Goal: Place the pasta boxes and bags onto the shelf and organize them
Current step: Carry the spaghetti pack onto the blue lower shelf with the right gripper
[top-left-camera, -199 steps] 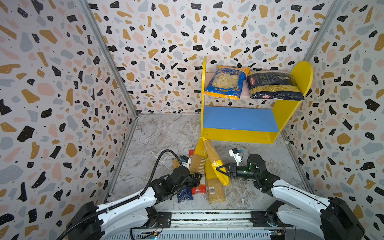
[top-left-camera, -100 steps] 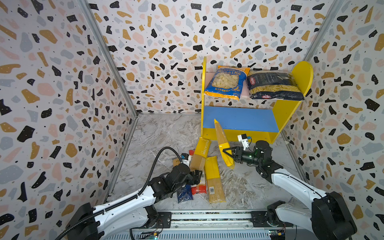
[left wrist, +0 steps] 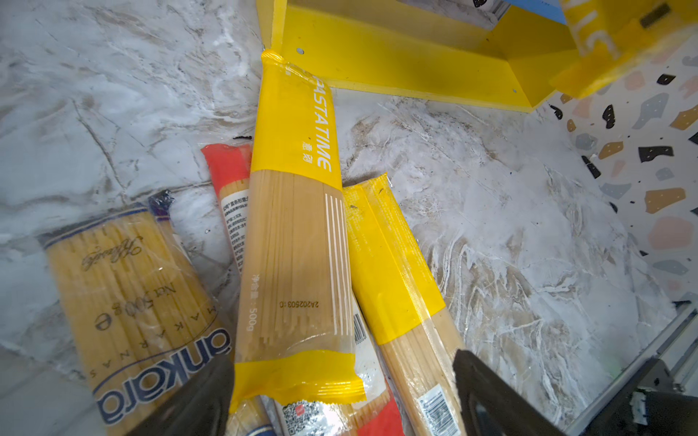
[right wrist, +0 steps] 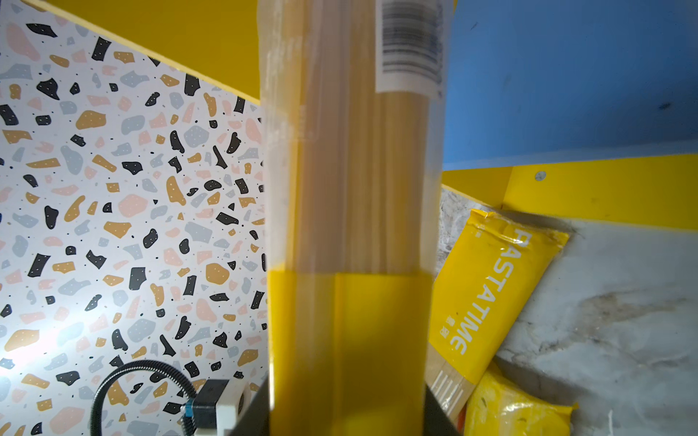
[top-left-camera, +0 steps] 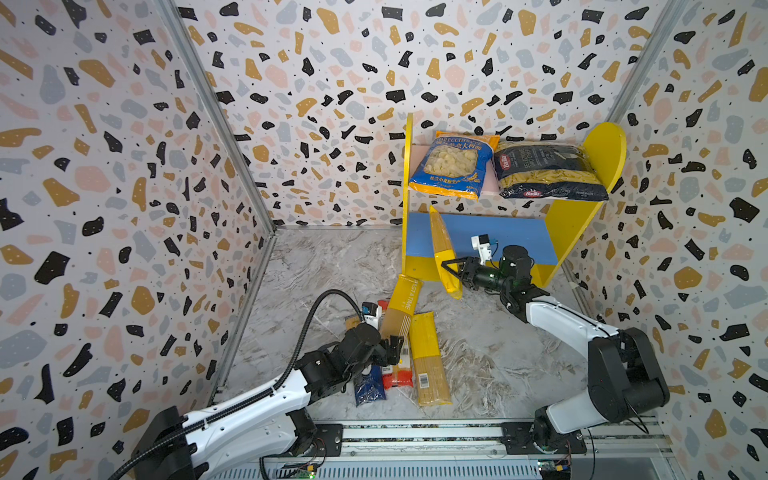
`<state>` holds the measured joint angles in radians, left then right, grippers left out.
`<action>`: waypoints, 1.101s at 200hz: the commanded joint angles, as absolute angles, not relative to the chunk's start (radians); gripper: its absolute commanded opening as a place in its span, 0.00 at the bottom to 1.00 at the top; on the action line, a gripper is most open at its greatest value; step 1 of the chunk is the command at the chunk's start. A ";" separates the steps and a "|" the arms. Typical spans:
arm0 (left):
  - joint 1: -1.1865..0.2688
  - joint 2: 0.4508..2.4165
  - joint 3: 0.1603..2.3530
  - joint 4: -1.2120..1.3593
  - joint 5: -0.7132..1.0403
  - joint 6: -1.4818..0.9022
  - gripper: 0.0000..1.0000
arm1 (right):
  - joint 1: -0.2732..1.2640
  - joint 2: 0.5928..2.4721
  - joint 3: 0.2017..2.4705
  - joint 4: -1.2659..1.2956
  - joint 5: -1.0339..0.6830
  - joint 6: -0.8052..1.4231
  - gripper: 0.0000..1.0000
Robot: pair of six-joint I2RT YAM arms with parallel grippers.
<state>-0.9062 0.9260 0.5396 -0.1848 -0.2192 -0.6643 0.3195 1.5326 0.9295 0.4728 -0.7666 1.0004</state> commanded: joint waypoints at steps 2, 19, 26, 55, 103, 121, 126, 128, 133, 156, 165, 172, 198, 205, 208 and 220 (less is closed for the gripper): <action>-0.910 0.926 0.575 -0.194 -0.256 -0.638 1.00 | 0.313 1.559 1.056 0.642 -0.784 0.957 0.13; -0.910 0.927 0.585 -0.213 -0.284 -0.631 1.00 | 0.312 1.611 1.110 0.653 -0.781 0.959 0.13; -0.910 0.925 0.587 -0.221 -0.294 -0.628 1.00 | 0.311 1.631 1.133 0.652 -0.777 0.959 0.13; -0.910 0.925 0.589 -0.229 -0.310 -0.619 1.00 | 0.310 1.715 1.233 0.630 -0.761 0.943 0.13; -0.910 0.932 0.569 -0.204 -0.308 -0.617 1.00 | 0.307 1.836 1.372 0.620 -0.742 0.954 0.13; -0.910 0.938 0.563 -0.200 -0.308 -0.615 0.99 | 0.310 1.871 1.409 0.623 -0.730 0.966 0.13; -0.910 0.937 0.562 -0.199 -0.308 -0.614 1.00 | 0.310 1.879 1.418 0.623 -0.725 0.968 0.13; -0.910 0.939 0.562 -0.199 -0.308 -0.614 1.00 | 0.310 1.883 1.421 0.623 -0.725 0.970 0.13; -0.910 0.940 0.562 -0.198 -0.307 -0.613 0.99 | 0.311 1.889 1.428 0.623 -0.721 0.972 0.13; -0.910 0.937 0.558 -0.198 -0.304 -0.612 1.00 | 0.314 1.906 1.458 0.597 -0.698 0.962 0.13; -0.910 0.933 0.555 -0.198 -0.305 -0.613 1.00 | 0.317 1.895 1.459 0.576 -0.671 0.940 0.13; -0.910 0.929 0.553 -0.196 -0.305 -0.614 0.99 | 0.321 1.886 1.467 0.541 -0.645 0.909 0.13; -0.910 0.920 0.539 -0.191 -0.303 -0.615 1.00 | 0.353 1.886 1.554 0.375 -0.584 0.792 0.14; -0.910 0.919 0.536 -0.188 -0.301 -0.617 0.99 | 0.360 1.890 1.567 0.364 -0.580 0.787 0.15; -0.910 0.920 0.535 -0.186 -0.302 -0.616 0.99 | 0.362 1.893 1.572 0.359 -0.580 0.787 0.16; -0.910 0.920 0.534 -0.186 -0.301 -0.617 0.99 | 0.369 1.906 1.594 0.342 -0.578 0.787 0.18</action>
